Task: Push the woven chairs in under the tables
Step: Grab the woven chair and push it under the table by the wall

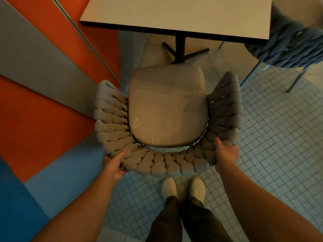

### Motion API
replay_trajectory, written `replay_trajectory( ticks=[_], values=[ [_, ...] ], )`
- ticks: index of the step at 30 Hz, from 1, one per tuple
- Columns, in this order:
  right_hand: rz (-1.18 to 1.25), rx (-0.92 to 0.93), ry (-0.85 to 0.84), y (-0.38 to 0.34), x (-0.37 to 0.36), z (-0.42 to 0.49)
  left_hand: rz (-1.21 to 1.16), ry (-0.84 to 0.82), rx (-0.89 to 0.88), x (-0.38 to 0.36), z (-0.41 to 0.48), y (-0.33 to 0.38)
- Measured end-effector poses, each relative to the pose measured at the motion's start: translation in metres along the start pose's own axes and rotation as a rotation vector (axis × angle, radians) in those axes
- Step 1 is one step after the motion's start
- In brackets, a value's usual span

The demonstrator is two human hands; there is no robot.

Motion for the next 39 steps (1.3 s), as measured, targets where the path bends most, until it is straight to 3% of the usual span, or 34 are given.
replay_trajectory(
  ticks=[11,22,39],
  values=[
    [0.031,-0.024,-0.061,0.005,0.003,-0.005,0.031,0.009,0.009,0.005,-0.003,-0.002],
    [-0.071,0.046,0.129,0.005,-0.005,-0.026,-0.08,-0.015,-0.027,0.01,0.033,-0.001],
    [0.1,-0.056,0.212,0.04,-0.037,-0.086,0.129,-0.064,-0.039,0.031,0.069,0.076]
  ],
)
Point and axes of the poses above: each hand's wrist, its own z-axis towards the middle knuckle, its own x-axis out of the back of the hand, y = z × x, the point moved 4 cm from there along z, towards the middle knuckle, and after that the axes turned 6 degrees about x, right-handed, at the moved point
